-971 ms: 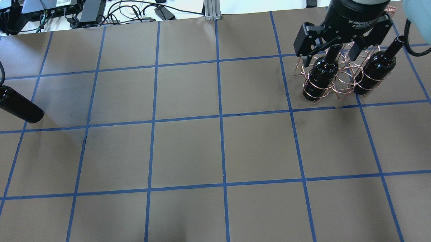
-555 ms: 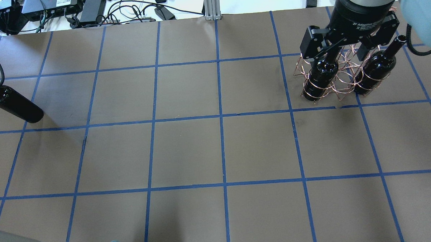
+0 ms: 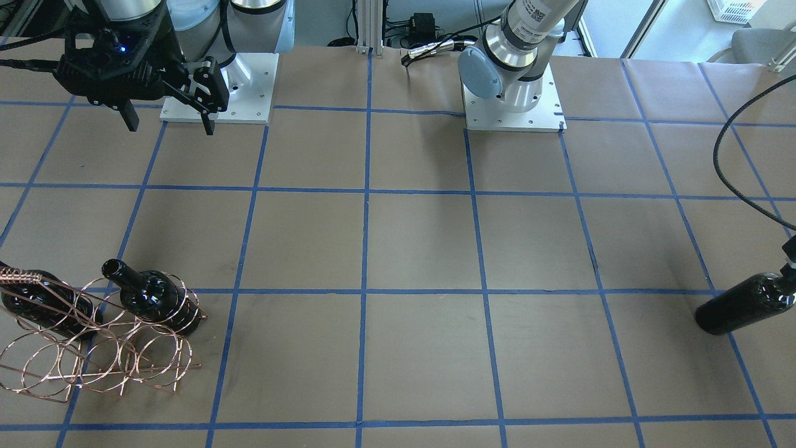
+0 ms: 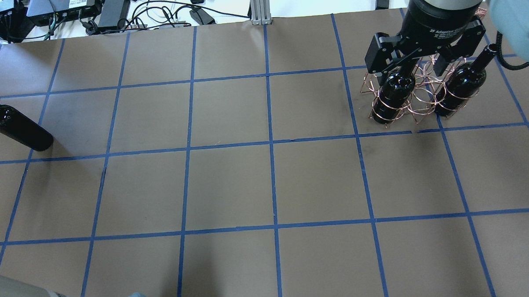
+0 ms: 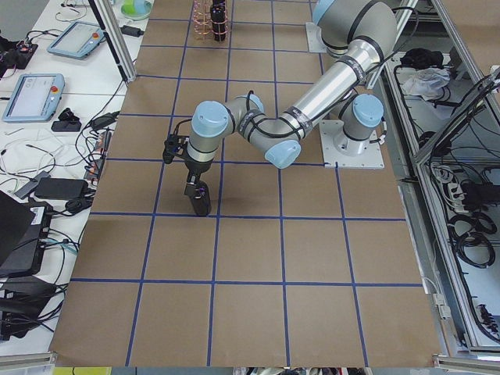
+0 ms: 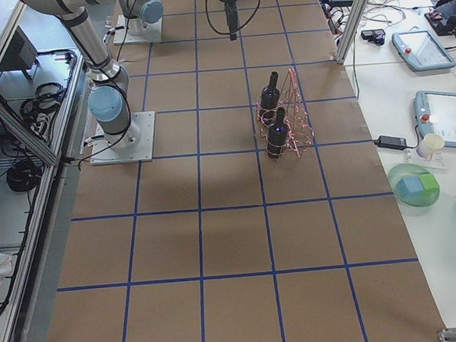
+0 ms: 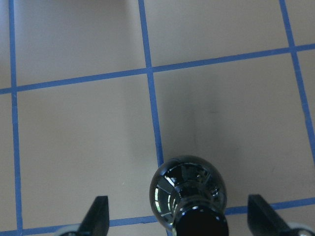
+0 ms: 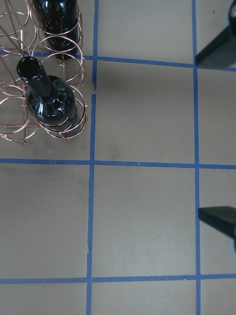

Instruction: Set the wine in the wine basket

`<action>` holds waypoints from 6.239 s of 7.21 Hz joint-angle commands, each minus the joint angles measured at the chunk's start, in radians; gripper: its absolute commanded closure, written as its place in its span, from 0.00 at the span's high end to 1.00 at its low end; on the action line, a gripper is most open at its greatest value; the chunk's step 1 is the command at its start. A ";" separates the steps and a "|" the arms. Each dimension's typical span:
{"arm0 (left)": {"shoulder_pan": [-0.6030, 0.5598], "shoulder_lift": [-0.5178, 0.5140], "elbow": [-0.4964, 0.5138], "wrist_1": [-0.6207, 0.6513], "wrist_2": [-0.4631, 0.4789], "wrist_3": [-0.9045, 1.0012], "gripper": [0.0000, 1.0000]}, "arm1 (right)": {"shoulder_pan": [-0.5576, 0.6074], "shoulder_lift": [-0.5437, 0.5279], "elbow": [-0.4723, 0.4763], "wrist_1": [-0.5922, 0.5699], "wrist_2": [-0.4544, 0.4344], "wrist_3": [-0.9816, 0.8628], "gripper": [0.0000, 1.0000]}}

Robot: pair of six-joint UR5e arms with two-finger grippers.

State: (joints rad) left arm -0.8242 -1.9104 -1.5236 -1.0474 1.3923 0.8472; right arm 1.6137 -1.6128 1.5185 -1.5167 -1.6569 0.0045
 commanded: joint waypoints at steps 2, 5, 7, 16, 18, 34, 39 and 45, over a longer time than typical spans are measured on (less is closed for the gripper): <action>0.002 -0.002 -0.003 -0.003 -0.086 -0.011 0.97 | -0.001 0.004 0.000 -0.004 0.055 0.006 1.00; 0.002 -0.001 -0.018 -0.003 -0.075 -0.007 0.73 | -0.001 0.004 0.002 -0.005 0.057 -0.005 1.00; 0.007 -0.002 -0.023 -0.008 -0.072 -0.004 0.59 | -0.001 0.005 0.002 -0.001 0.043 -0.001 1.00; -0.086 0.135 -0.030 -0.182 -0.027 -0.100 0.06 | -0.001 0.053 0.003 -0.011 0.057 0.006 1.00; -0.207 0.255 -0.091 -0.240 0.022 -0.241 0.03 | -0.001 0.057 0.005 -0.013 0.057 -0.005 1.00; -0.834 0.504 -0.460 -0.146 0.254 -1.362 0.00 | 0.000 0.057 0.022 -0.031 0.042 -0.009 1.00; -1.001 0.473 -0.474 -0.151 0.393 -1.651 0.00 | 0.000 0.057 0.032 -0.037 0.038 -0.009 1.00; -0.984 0.487 -0.492 -0.193 0.402 -1.735 0.00 | 0.000 0.057 0.037 -0.036 0.035 -0.009 1.00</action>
State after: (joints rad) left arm -1.8070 -1.4284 -2.0089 -1.2251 1.7899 -0.8733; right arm 1.6137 -1.5549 1.5554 -1.5536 -1.6216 -0.0048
